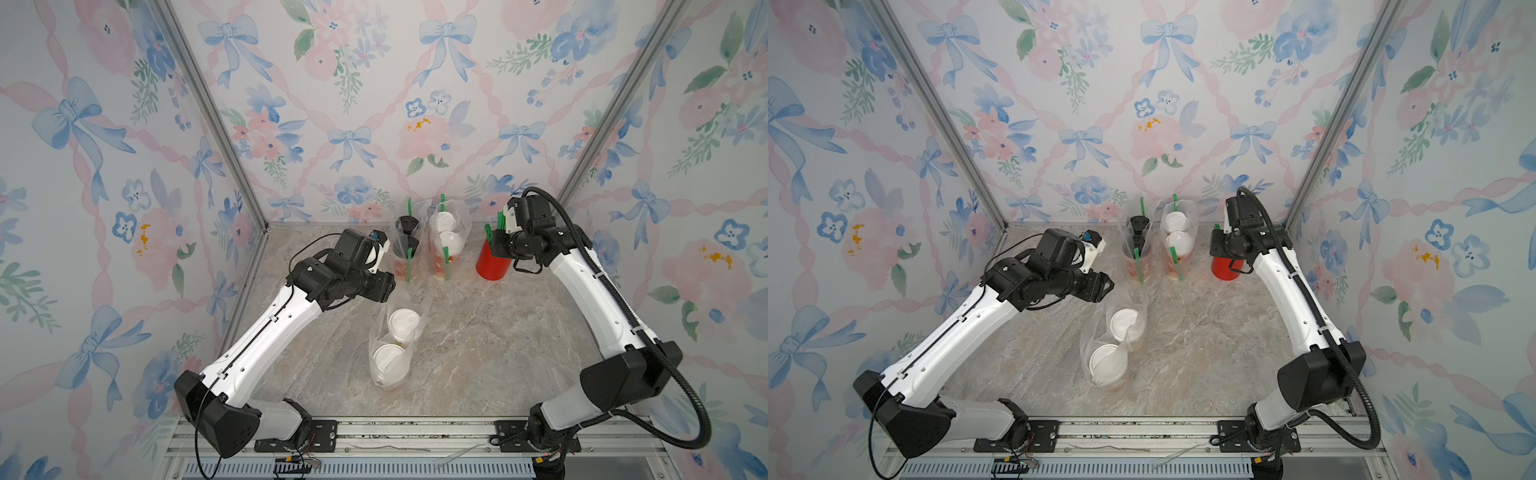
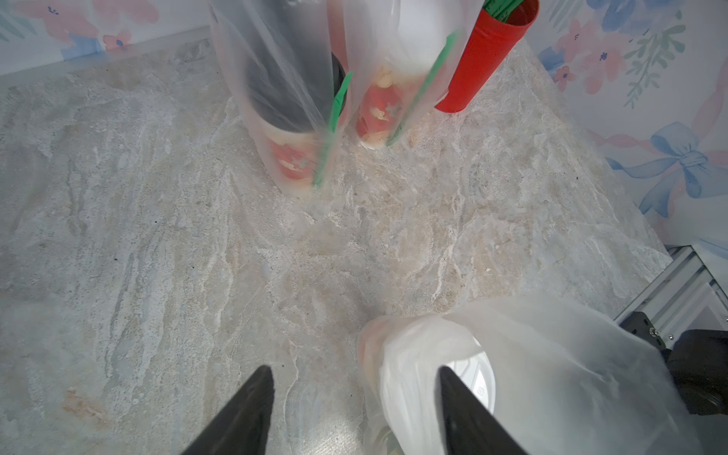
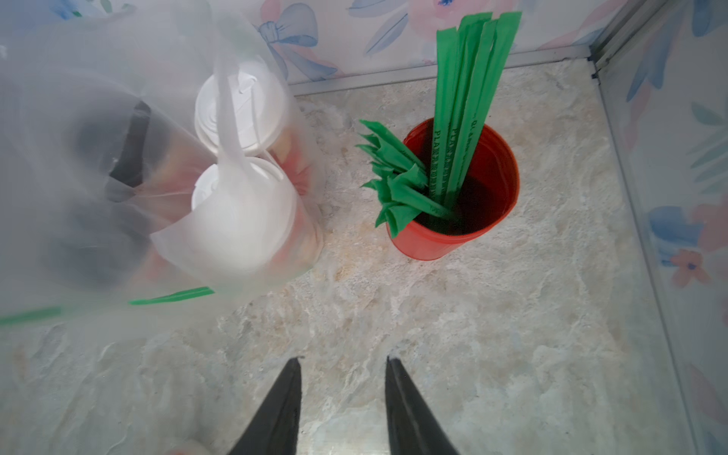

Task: Pack milk tea into plastic carrier bags
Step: Adjust the plastic carrier bag at the center of the board, then pick up the straw from the container.

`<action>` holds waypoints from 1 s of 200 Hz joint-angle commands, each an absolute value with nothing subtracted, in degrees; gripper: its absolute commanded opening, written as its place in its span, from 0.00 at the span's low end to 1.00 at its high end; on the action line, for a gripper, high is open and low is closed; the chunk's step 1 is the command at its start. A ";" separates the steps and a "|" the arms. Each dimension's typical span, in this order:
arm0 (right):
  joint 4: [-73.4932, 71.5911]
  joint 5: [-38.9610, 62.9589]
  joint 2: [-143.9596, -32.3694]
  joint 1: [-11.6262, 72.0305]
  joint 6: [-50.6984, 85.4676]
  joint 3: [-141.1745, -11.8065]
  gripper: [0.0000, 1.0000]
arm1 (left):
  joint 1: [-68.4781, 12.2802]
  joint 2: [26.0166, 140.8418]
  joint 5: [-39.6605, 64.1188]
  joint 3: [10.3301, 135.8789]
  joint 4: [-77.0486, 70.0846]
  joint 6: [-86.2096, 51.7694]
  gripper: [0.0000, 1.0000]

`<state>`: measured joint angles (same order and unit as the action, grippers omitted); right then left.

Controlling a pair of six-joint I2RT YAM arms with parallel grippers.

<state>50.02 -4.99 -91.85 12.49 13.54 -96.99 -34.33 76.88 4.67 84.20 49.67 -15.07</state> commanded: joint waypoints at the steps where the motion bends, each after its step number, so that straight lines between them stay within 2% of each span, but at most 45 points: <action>1: 47.88 -7.97 -93.52 9.74 9.00 -98.10 0.37 | -33.88 75.50 5.70 84.29 48.40 -16.30 0.66; 67: 43.11 -1.11 -99.90 2.47 8.88 -98.83 0.33 | -33.68 76.20 6.79 84.68 48.09 -16.26 0.66; 89: 41.15 1.05 -101.99 1.15 9.92 -100.03 0.28 | -33.64 76.42 6.86 84.96 48.12 -16.26 0.66; 131: 41.64 0.26 -108.78 -0.03 10.25 -106.90 0.19 | -33.39 76.76 7.29 85.32 48.22 -16.26 0.66; 200: 44.77 0.27 -118.98 -1.22 9.15 -118.83 0.16 | -33.11 77.21 7.47 85.91 48.20 -16.36 0.66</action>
<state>42.78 -0.40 -116.03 -0.40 9.80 -114.63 -33.54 76.66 6.79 84.23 48.27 -15.64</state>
